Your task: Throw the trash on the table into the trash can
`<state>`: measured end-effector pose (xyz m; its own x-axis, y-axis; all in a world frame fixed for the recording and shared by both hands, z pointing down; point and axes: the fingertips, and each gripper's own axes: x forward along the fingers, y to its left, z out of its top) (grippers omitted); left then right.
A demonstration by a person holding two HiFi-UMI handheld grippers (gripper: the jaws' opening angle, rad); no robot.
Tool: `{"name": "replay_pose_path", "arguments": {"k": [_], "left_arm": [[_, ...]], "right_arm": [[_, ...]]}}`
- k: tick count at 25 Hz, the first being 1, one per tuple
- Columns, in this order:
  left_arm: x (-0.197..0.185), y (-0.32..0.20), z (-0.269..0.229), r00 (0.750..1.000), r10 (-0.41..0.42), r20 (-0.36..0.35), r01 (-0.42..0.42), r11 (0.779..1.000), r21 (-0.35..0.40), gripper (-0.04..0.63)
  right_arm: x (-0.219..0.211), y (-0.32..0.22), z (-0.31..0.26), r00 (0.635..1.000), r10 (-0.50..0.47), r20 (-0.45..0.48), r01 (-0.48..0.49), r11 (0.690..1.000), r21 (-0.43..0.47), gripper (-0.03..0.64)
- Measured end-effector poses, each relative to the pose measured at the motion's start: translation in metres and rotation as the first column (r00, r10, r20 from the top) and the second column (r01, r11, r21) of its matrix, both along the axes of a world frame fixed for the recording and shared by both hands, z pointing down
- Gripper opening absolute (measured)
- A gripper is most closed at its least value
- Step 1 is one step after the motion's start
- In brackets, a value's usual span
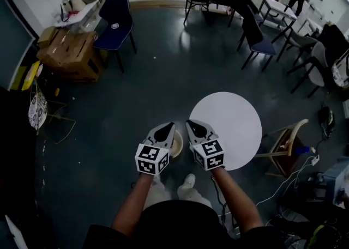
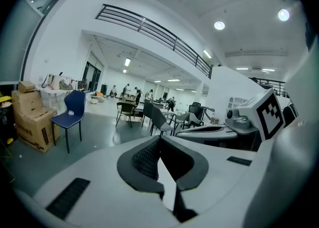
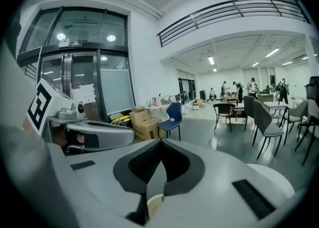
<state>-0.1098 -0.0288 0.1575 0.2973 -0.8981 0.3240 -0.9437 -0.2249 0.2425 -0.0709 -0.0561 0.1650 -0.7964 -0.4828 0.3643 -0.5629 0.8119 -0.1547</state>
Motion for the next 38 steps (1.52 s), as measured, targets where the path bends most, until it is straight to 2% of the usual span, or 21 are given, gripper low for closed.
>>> {"name": "replay_pose_path", "arguments": {"k": [7,12,17,20,30,38], "left_arm": [[0.062,0.004,-0.072,0.997,0.036,0.066,-0.044,0.993,0.112,0.008],[0.099,0.013,-0.104,0.993,0.029,0.116,-0.046,0.988,0.149,0.008],[0.12,0.029,-0.125,0.991,0.026,0.132,-0.05,0.983,0.177,0.008],[0.124,0.034,-0.137,0.992,0.023,0.128,-0.047,0.98,0.192,0.008],[0.126,0.062,-0.172,0.988,0.081,0.134,-0.113,0.963,0.243,0.008],[0.109,0.122,-0.198,0.983,0.13,0.128,-0.165,0.936,0.311,0.008]], "right_arm": [[0.042,0.011,-0.07,0.993,-0.055,0.108,0.046,0.995,0.086,0.018],[0.068,0.02,-0.111,0.984,-0.087,0.157,0.066,0.989,0.135,0.018],[0.081,0.03,-0.13,0.972,-0.113,0.207,0.083,0.985,0.149,0.018],[0.081,0.033,-0.135,0.966,-0.12,0.228,0.087,0.985,0.147,0.018],[0.08,0.064,-0.167,0.964,-0.108,0.243,0.063,0.981,0.186,0.02],[0.066,0.124,-0.177,0.968,-0.068,0.243,0.014,0.977,0.214,0.018]]}}
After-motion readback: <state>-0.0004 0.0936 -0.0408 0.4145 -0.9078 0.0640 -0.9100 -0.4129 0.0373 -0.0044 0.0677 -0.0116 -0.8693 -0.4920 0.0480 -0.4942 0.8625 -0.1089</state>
